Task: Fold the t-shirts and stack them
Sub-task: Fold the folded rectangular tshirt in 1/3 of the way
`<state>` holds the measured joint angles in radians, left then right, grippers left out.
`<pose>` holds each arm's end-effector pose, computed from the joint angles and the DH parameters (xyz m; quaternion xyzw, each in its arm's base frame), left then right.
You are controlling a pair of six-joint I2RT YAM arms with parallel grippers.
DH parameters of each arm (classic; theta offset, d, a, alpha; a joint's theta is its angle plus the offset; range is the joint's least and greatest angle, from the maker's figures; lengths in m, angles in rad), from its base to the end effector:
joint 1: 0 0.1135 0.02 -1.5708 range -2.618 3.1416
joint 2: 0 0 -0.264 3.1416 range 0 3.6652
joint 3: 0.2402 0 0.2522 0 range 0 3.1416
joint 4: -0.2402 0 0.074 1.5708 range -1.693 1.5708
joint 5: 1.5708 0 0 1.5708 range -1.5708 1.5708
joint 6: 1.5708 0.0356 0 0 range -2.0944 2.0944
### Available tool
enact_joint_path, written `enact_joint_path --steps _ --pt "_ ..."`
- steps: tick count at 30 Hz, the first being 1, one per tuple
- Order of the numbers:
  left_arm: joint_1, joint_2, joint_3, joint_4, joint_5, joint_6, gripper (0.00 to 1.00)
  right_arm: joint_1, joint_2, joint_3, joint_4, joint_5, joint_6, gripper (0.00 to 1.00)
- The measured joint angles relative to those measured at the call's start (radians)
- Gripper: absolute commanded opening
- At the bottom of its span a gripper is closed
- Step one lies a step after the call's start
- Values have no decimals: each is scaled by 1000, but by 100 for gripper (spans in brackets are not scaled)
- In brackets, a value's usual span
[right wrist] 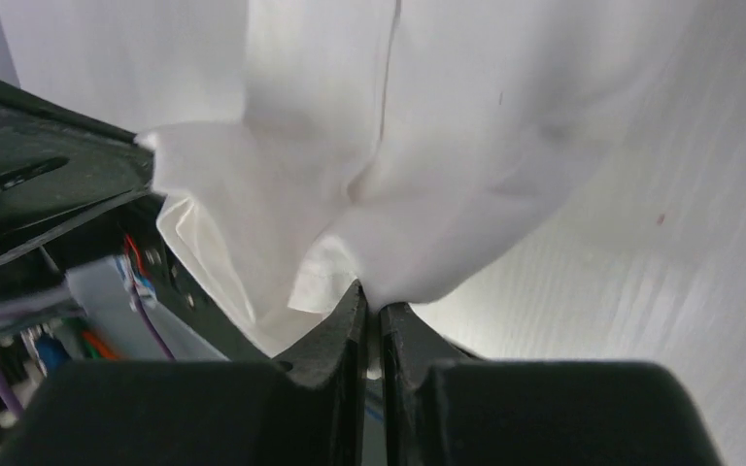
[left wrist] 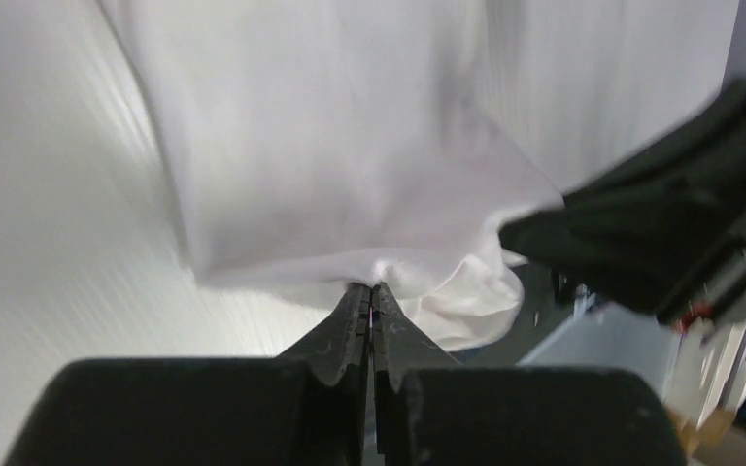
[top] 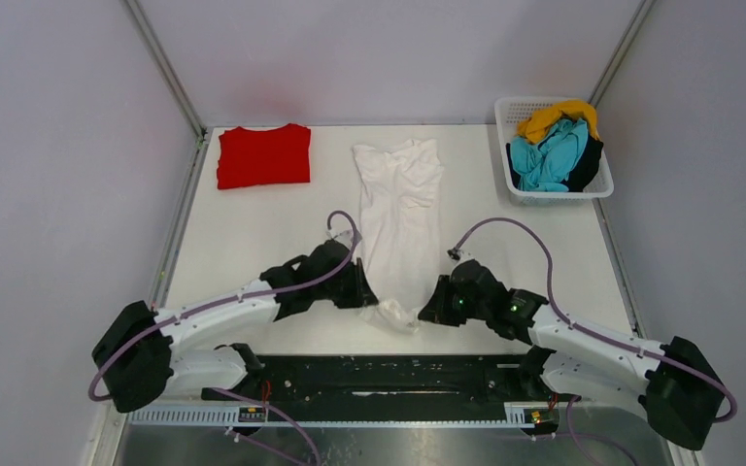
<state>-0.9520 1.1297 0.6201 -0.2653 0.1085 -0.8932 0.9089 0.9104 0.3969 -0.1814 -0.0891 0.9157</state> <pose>0.1294 -0.1884 0.2086 0.0481 0.9195 -0.3387 0.1938 0.1112 0.1479 0.1838 -0.0158 0.9048 0.3598 0.2274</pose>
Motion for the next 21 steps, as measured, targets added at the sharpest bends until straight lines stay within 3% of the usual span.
enact_joint_path --steps 8,21 --pt "268 300 243 42 18 68 0 -253 233 187 102 -34 -76 10" --pt "434 670 615 1 14 167 0 -483 619 489 177 -134 -135 16"
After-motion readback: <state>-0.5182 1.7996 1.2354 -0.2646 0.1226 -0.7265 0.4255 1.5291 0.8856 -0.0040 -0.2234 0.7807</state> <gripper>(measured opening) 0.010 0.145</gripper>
